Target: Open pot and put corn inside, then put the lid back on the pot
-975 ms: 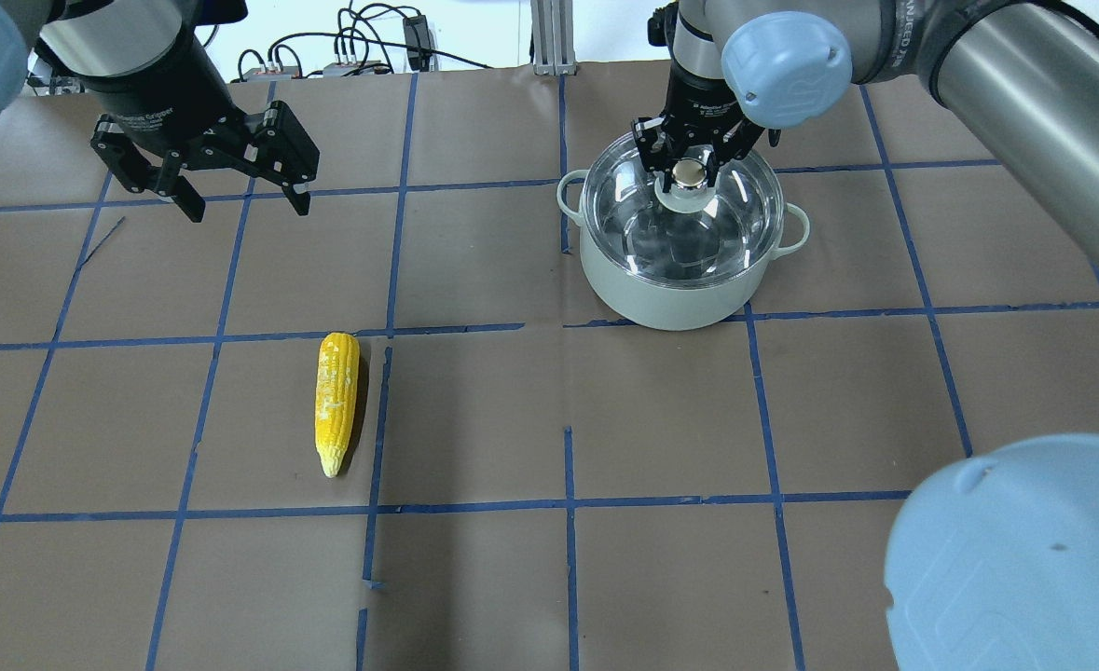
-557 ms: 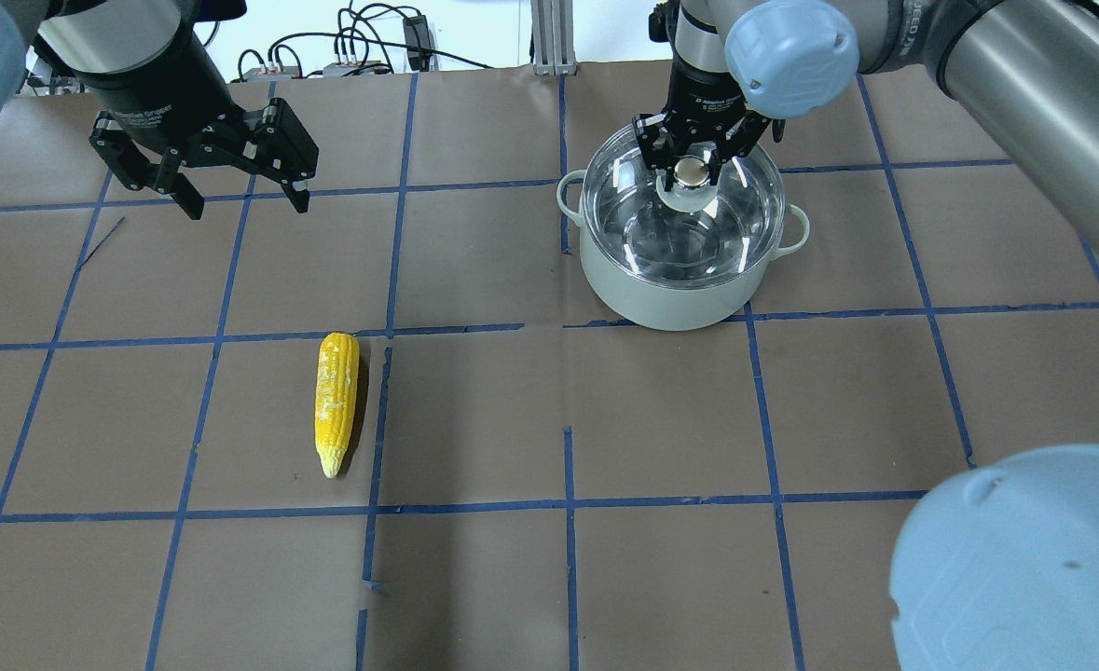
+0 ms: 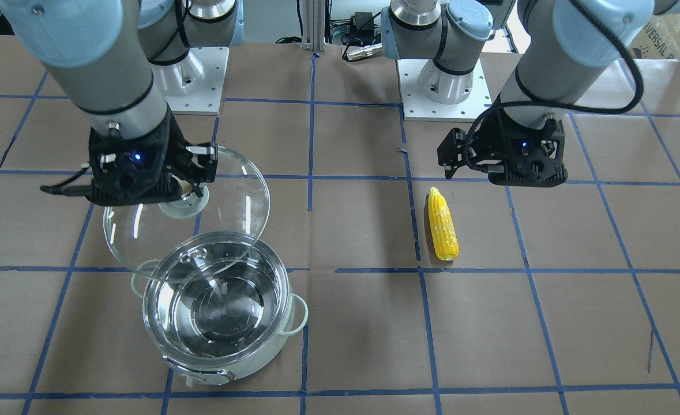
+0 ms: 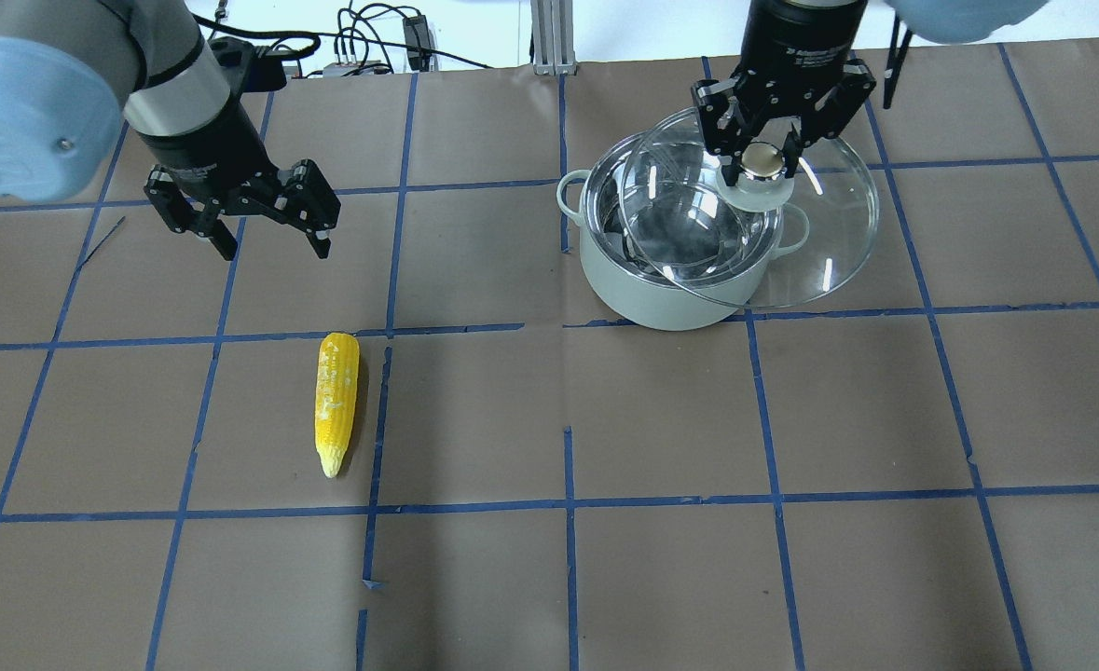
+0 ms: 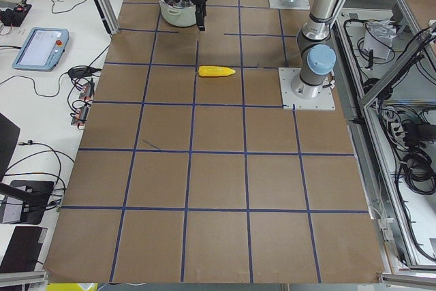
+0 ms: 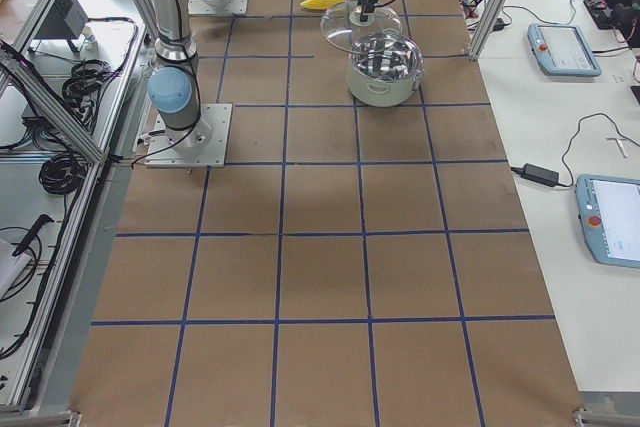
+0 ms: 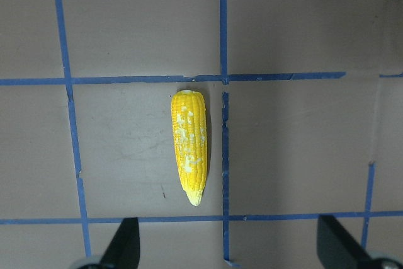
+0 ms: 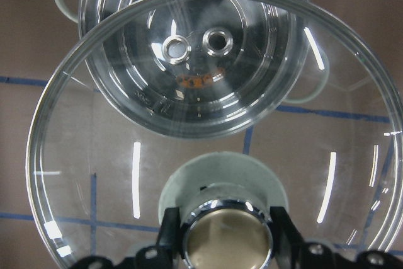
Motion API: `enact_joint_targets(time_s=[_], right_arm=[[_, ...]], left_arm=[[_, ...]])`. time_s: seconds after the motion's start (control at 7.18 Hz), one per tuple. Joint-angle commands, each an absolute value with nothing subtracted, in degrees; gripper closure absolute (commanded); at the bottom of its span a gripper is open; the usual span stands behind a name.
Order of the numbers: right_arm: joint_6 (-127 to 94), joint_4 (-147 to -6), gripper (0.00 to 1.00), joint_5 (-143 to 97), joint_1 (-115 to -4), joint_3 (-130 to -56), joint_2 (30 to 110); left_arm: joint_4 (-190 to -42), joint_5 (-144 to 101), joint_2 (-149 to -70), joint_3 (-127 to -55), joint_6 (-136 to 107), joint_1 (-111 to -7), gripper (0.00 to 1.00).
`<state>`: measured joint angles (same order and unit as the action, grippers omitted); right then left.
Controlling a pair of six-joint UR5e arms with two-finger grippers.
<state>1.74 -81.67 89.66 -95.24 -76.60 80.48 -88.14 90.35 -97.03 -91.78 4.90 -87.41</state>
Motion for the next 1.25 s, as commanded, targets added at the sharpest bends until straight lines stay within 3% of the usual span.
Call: enact_joint_targets(time_s=[0.0,0.42,0.97,1.11], right_arm=[[3.2,-80.8,0.72,89.6,-93.4,-83.8,87.9],[3.1,-81.7,0.72,89.6,-92.7,-87.3,90.3],[3.2,-81.8,0.72,89.6,-92.4,-87.2,90.3],[3.2,-81.8,0.72,89.6,-92.4,-87.2,90.3]], left_arm=[[-81.2,90.4,-98.6,-99.4,5.5,-87.3,0.0],[-57.4,90.4,-100.8,-114.4,11.0,-84.0,0.0],[-49.5,89.1,-106.0,-120.2,9.5,-83.1,0.0],[-49.1,88.6,-106.7,-120.1,9.6,-83.0,0.14]])
